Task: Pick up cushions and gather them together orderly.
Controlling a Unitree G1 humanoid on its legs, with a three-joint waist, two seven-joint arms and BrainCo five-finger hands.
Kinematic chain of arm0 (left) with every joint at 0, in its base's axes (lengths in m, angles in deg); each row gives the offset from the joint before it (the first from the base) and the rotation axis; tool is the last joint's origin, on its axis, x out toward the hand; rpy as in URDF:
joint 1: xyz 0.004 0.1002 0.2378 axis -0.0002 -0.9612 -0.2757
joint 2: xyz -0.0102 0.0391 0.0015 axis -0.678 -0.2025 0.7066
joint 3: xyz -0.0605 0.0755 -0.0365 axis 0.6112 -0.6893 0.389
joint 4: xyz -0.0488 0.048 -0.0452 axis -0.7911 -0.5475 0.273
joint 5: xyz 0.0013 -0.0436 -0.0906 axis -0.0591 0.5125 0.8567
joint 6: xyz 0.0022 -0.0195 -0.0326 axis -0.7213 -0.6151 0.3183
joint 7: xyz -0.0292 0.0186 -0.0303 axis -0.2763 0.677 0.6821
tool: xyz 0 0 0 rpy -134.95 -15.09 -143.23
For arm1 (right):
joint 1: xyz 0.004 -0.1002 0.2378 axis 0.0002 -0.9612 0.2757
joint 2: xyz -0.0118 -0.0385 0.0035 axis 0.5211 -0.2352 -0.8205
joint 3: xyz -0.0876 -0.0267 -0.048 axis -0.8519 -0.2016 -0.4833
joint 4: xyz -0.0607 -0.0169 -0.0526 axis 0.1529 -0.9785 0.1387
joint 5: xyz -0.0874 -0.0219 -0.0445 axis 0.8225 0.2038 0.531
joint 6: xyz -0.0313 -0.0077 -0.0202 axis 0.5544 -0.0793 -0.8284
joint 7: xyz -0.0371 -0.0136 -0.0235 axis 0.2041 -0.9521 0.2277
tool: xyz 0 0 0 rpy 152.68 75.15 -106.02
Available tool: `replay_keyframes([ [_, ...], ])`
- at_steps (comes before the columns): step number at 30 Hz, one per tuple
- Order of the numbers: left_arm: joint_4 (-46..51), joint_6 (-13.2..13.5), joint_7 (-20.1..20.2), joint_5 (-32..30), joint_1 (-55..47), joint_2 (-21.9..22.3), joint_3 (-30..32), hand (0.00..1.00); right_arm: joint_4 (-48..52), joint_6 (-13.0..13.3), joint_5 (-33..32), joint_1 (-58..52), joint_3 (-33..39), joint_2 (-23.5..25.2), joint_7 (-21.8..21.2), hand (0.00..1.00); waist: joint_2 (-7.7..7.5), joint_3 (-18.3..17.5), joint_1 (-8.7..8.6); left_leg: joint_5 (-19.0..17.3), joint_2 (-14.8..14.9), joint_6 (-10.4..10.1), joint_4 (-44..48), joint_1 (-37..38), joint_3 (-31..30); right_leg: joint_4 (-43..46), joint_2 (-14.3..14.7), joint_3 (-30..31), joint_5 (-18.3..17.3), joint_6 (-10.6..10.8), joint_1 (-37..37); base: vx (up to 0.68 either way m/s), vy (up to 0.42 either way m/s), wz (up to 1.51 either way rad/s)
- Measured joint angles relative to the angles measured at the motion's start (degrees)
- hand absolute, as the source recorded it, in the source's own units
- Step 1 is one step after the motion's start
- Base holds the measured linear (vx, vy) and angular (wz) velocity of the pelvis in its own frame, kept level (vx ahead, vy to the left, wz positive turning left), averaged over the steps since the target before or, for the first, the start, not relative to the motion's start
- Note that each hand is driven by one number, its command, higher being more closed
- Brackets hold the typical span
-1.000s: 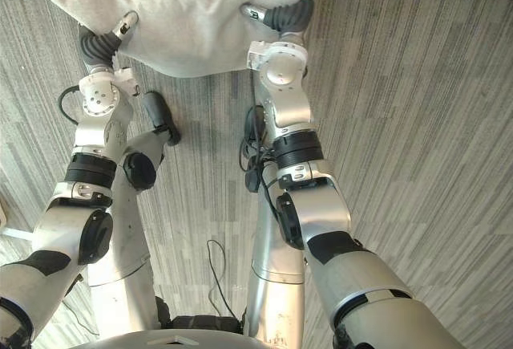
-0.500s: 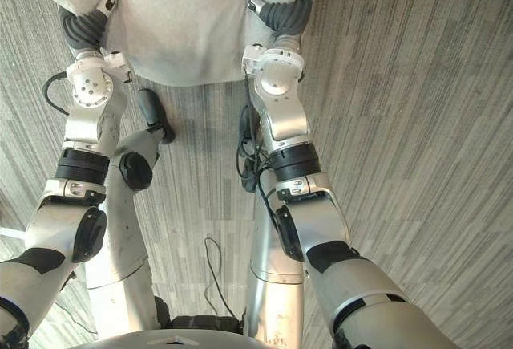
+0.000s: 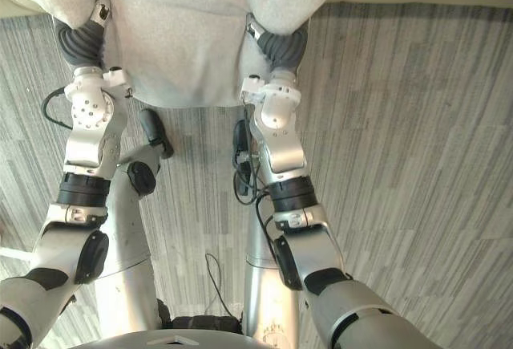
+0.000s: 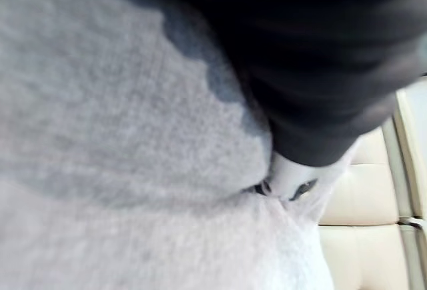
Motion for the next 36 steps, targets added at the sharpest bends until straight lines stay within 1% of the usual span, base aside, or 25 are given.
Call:
replay_keyframes([
  [1, 1.7, 0.4, 0.2, -0.3, -2.6, 0.9, 0.0, 1.00, 1.0, 0.9, 0.1, -2.8, 0.0, 0.7, -0.8, 1.00, -0.03, 0.0, -0.30, 0.3, -0.3, -0.6, -2.3, 3.5, 0.1, -2.1, 0.0, -0.4, 0.1, -0.1, 3.5, 0.02, -0.021, 0.06],
  [4, 4.0, 0.7, 0.2, -0.3, -6.6, 2.6, 0.0, 1.00, 3.7, 1.1, 0.2, -7.2, 0.0, 1.9, -1.8, 1.00, -0.03, 0.0, -0.39, 1.1, -0.7, -0.8, -5.1, 9.3, 0.6, -4.8, 0.0, -0.9, 0.6, -0.3, 9.1, 0.04, -0.034, 0.07],
  [5, 5.3, 0.8, 0.5, -0.4, -9.7, 4.2, -0.2, 1.00, 4.6, 1.4, 0.6, -10.3, -0.5, 2.3, -2.3, 1.00, -0.12, -0.5, -0.20, 1.3, -1.1, -0.8, -6.9, 13.4, 0.9, -6.4, 0.0, -0.9, 0.6, -0.3, 13.2, 0.08, -0.045, 0.03],
  [7, 7.0, 1.4, 0.9, -0.4, -14.8, 5.8, -0.4, 1.00, 5.4, 2.1, 1.1, -14.6, -1.5, 2.6, -3.5, 1.00, -0.17, -3.5, -0.45, 1.1, -1.4, -1.4, -8.8, 16.7, 1.1, -8.6, 0.0, -1.1, 0.5, -0.2, 16.5, 0.11, -0.043, 0.04],
  [8, 8.9, 1.4, 1.5, -0.4, -18.0, 6.8, -0.6, 1.00, 7.7, 2.4, 1.1, -18.2, -2.2, 2.7, -4.4, 1.00, -0.15, -3.6, -0.47, 1.1, -1.5, -1.4, -10.1, 21.0, 1.3, -10.4, 0.0, -1.5, 0.4, -0.1, 21.3, 0.13, -0.023, 0.08],
  [9, 9.5, 1.8, 1.8, -0.4, -20.0, 7.2, -1.2, 1.00, 9.2, 2.8, 1.0, -20.7, -2.3, 2.9, -5.2, 1.00, -0.13, -3.9, -0.44, 1.0, -1.7, -1.6, -10.9, 23.6, 1.4, -11.6, 0.0, -1.8, 0.3, 0.0, 24.2, 0.15, -0.013, 0.11],
  [10, 10.0, 2.0, 2.1, -0.4, -21.7, 7.4, -1.4, 1.00, 9.6, 3.4, 1.0, -22.5, -2.5, 3.0, -5.9, 1.00, -0.22, -4.9, -0.45, 0.9, -1.8, -1.6, -11.7, 25.0, 1.4, -12.6, 0.0, -2.0, 0.3, 0.1, 25.7, 0.09, 0.007, 0.12],
  [11, 10.6, 2.0, 2.7, -0.5, -23.4, 7.7, -1.9, 1.00, 10.6, 3.4, 1.0, -24.5, -2.6, 3.0, -6.4, 1.00, -0.21, -5.7, -0.36, 0.8, -2.0, -1.7, -12.3, 26.5, 1.4, -13.4, 0.0, -2.2, 0.3, 0.2, 27.4, 0.12, 0.024, 0.11],
  [13, 12.7, 2.5, 3.9, -1.6, -29.6, 8.2, -2.2, 1.00, 11.7, 4.2, 1.1, -29.3, -4.1, 2.9, -8.1, 1.00, -0.19, -6.1, -0.05, -0.5, -2.5, -1.8, -13.8, 33.5, 1.7, -15.8, -0.1, -2.1, -0.2, 0.8, 35.0, 0.13, 0.050, 0.05],
  [14, 13.2, 2.6, 4.0, -1.8, -31.0, 8.3, -2.3, 1.00, 11.7, 4.2, 1.1, -30.3, -4.5, 2.9, -8.4, 1.00, -0.20, -6.6, 0.01, -0.8, -2.5, -1.9, -13.9, 34.6, 1.7, -16.2, -0.1, -2.1, -0.4, 0.9, 36.1, 0.15, 0.068, 0.02],
  [15, 14.2, 2.7, 5.0, -2.2, -34.6, 8.6, -2.5, 1.00, 11.9, 4.3, 1.1, -33.5, -5.1, 2.9, -9.7, 1.00, -0.20, -8.4, 0.26, -1.4, -2.7, -2.1, -14.7, 37.2, 1.8, -17.4, -0.2, -2.1, -0.7, 1.1, 39.1, 0.12, 0.050, 0.05],
  [17, 17.6, 2.8, 6.4, -2.5, -40.4, 8.5, -2.8, 1.00, 15.5, 4.3, 1.2, -39.4, -6.8, 2.6, -11.5, 1.00, -0.21, -11.2, 0.71, -2.0, -3.1, -2.3, -15.8, 40.8, 1.9, -19.3, -0.2, -2.2, -1.1, 1.4, 43.1, 0.15, 0.042, 0.09],
  [19, 20.0, 3.1, 7.6, -3.2, -44.7, 8.5, -2.9, 1.00, 18.1, 4.4, 1.5, -43.6, -7.9, 2.4, -13.2, 1.00, -0.26, -13.1, 0.95, -2.5, -3.6, -2.5, -17.1, 44.6, 2.2, -20.8, -0.4, -2.2, -1.8, 1.5, 47.0, 0.15, 0.022, 0.08],
  [22, 22.8, 3.3, 9.4, -3.7, -51.0, 8.5, -3.8, 1.00, 21.3, 4.4, 2.2, -49.9, -8.4, 2.4, -15.5, 1.00, -0.26, -17.6, 1.28, -2.9, -4.1, -2.9, -20.0, 49.6, 3.2, -24.2, -0.7, -2.3, -2.0, 1.5, 52.1, 0.14, 0.005, 0.00],
  [23, 23.1, 3.3, 9.7, -3.7, -51.6, 8.5, -4.0, 1.00, 21.7, 4.4, 2.2, -50.6, -8.4, 2.4, -15.6, 1.00, -0.30, -18.1, 1.29, -2.9, -4.2, -2.9, -20.4, 50.2, 3.3, -24.6, -0.7, -2.4, -1.9, 1.5, 52.7, 0.14, 0.001, 0.00],
  [24, 23.7, 3.3, 10.4, -3.7, -53.1, 8.5, -4.5, 1.00, 22.8, 4.4, 2.2, -52.4, -8.3, 2.4, -15.6, 1.00, -0.29, -19.6, 1.22, -2.9, -4.3, -2.9, -21.4, 51.4, 3.4, -26.1, -0.7, -2.5, -1.8, 1.7, 54.1, 0.13, 0.000, 0.03],
  [25, 23.9, 3.3, 10.8, -3.7, -54.0, 8.6, -4.7, 1.00, 23.0, 4.4, 2.2, -53.2, -8.2, 2.4, -15.7, 1.00, -0.32, -20.4, 1.12, -3.0, -4.4, -3.0, -22.0, 52.5, 3.4, -27.1, -0.7, -2.7, -1.7, 1.7, 55.5, 0.15, 0.000, 0.08],
  [26, 23.9, 3.3, 11.5, -3.7, -55.2, 8.9, -4.8, 1.00, 23.0, 4.4, 2.2, -54.2, -8.1, 2.5, -16.4, 1.00, -0.36, -21.3, 0.71, -3.1, -4.5, -3.1, -22.7, 53.9, 3.3, -28.5, -0.7, -3.0, -1.5, 1.9, 57.3, 0.12, 0.001, 0.09],
  [28, 23.9, 3.3, 12.3, -3.7, -56.7, 9.4, -5.2, 1.00, 24.2, 4.3, 2.3, -56.5, -8.0, 2.5, -16.9, 1.00, -0.38, -22.7, 0.61, -3.1, -4.5, -3.2, -22.9, 55.0, 3.2, -30.4, -0.6, -3.7, -1.2, 2.1, 59.6, 0.13, 0.009, 0.17],
  [31, 23.9, 3.3, 13.1, -3.6, -58.6, 9.6, -6.2, 1.00, 25.4, 4.3, 4.4, -58.6, -7.5, 2.7, -17.4, 1.00, -0.69, -24.4, 0.99, -2.7, -4.9, -2.9, -25.2, 56.8, 3.2, -33.7, -0.6, -4.4, 0.1, 2.7, 62.5, 0.12, 0.018, 0.13],
  [32, 23.9, 3.2, 13.2, -3.6, -58.8, 9.6, -6.6, 1.00, 25.4, 4.3, 4.5, -58.6, -7.0, 2.8, -17.4, 1.00, -1.18, -25.0, 1.24, -1.6, -5.7, -2.7, -27.2, 57.8, 3.2, -35.2, -0.9, -4.4, 0.8, 2.9, 63.3, 0.08, 0.026, 0.08],
  [33, 23.9, 3.2, 13.4, -3.6, -58.7, 9.6, -7.1, 1.00, 25.5, 4.3, 5.1, -58.6, -6.3, 3.0, -17.4, 1.00, -1.55, -25.5, 1.57, -0.2, -6.4, -2.6, -30.2, 59.3, 3.2, -37.6, -0.9, -4.3, 2.2, 3.1, 64.4, 0.04, 0.022, 0.05],
  [34, 23.9, 3.2, 13.5, -3.6, -58.7, 9.5, -7.2, 1.00, 25.6, 4.3, 5.5, -58.6, -6.2, 3.1, -17.4, 1.00, -1.66, -25.6, 1.67, 0.2, -6.5, -2.7, -31.2, 59.8, 3.4, -38.5, -0.9, -4.1, 2.6, 3.1, 64.8, 0.02, 0.034, -0.06],
  [35, 23.8, 3.2, 13.7, -3.7, -58.8, 9.3, -7.2, 1.00, 26.1, 4.2, 6.2, -58.6, -6.0, 3.7, -17.5, 1.00, -1.86, -25.7, 1.73, 1.2, -7.1, -2.6, -33.9, 61.4, 3.8, -41.4, -0.7, -3.6, 4.0, 3.3, 66.2, -0.02, 0.029, -0.15],
  [36, 23.8, 3.2, 13.8, -3.7, -58.8, 9.3, -7.3, 1.00, 26.7, 4.2, 6.4, -59.0, -6.0, 3.9, -17.5, 1.00, -1.90, -25.9, 1.75, 1.5, -7.3, -2.6, -35.1, 62.3, 4.3, -42.7, -0.7, -3.3, 4.8, 3.4, 66.8, -0.03, 0.040, -0.26],
])
